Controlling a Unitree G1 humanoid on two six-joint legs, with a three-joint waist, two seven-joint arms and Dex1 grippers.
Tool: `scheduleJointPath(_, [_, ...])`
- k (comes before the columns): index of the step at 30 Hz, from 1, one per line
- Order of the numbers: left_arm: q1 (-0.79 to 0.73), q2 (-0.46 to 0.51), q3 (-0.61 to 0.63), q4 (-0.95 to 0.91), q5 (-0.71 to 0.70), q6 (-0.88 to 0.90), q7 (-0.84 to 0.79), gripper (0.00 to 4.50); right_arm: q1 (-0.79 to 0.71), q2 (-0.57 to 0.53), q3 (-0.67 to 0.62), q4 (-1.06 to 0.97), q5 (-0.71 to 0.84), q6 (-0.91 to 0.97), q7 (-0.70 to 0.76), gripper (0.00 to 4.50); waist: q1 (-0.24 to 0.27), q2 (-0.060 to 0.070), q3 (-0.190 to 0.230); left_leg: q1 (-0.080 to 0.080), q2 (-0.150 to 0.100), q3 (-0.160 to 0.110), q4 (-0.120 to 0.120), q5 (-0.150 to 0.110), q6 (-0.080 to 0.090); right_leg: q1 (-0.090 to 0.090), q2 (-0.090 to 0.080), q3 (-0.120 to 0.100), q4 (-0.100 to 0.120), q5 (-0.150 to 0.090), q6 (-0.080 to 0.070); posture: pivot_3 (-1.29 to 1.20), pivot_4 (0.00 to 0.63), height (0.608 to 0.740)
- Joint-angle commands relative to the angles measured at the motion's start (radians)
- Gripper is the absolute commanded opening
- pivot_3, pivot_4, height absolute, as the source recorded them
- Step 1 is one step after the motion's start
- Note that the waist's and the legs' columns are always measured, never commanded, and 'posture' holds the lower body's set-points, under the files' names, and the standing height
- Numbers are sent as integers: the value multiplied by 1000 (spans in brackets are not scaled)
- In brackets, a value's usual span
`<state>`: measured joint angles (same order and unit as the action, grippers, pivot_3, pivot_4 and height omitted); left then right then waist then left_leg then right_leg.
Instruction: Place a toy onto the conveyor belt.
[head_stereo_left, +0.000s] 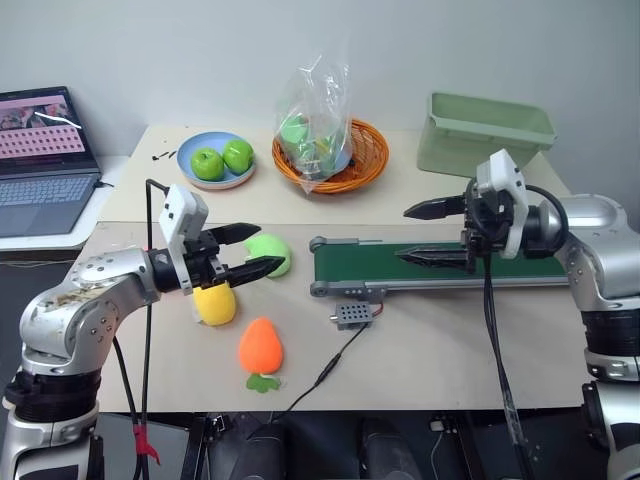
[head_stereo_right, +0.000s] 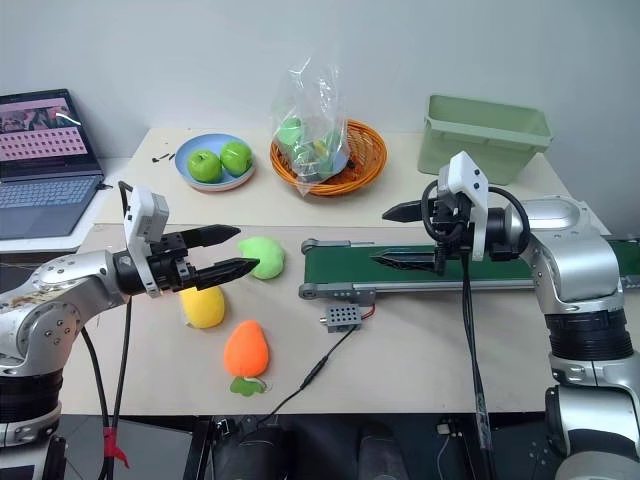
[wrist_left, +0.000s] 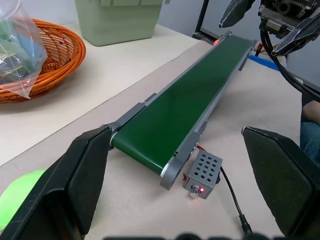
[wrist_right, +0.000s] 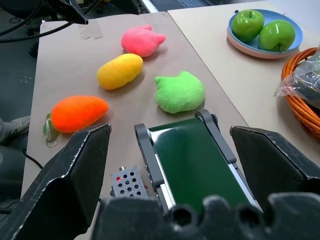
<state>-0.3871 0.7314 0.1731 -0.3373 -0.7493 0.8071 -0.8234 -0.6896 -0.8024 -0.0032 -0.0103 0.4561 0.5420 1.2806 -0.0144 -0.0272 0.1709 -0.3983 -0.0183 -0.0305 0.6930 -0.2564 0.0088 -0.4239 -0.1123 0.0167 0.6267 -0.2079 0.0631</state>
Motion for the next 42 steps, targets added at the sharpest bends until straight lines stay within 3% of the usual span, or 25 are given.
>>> scheduleJointPath(1, [-5, -4, 42, 4, -7, -6, 35, 4452, -30, 2, -15, -8, 16, -19, 4, 4500, 0, 0, 0, 0, 0, 0, 0, 0, 0, 0, 0, 0, 0, 0, 0, 0, 150, 740])
scheduleJointPath(11, [55, -123, 480, 263, -200, 128, 379, 4452, -77, 35, 33, 59, -14, -63, 32, 4500, -5, 0, 0, 1, 0, -6, 0, 0, 0, -1, 0, 1, 1, 0, 0, 0, 150, 740])
scheduleJointPath(14, [7, -185, 648, 378, -362, 160, 549, 4452, -92, 45, 44, 79, -23, -73, 41, 4500, 0, 0, 0, 1, 0, -7, -1, 0, 0, -1, 0, 1, 0, 0, 0, 0, 150, 740])
scheduleJointPath(17, [1, -224, 746, 448, -431, 146, 676, 4452, -108, 54, 56, 98, -31, -84, 50, 4500, 3, -1, 0, 1, 0, -9, 0, -1, -2, -1, -1, 0, 1, 0, 0, 0, 150, 740])
scheduleJointPath(28, [70, -244, 807, 646, -469, 124, 778, 4452, -129, 55, 65, 129, -61, -109, 68, 4500, 2, -1, 0, 1, -1, -9, 0, -2, -4, -1, -1, 0, 1, 1, -1, 0, 150, 740])
scheduleJointPath(42, [45, -222, 734, 876, -411, 118, 675, 4452, -130, 20, 51, 110, -66, -95, 69, 4500, 0, -1, 0, 1, -1, -9, -1, -2, -5, -1, -1, 0, 1, 1, -1, 0, 150, 740])
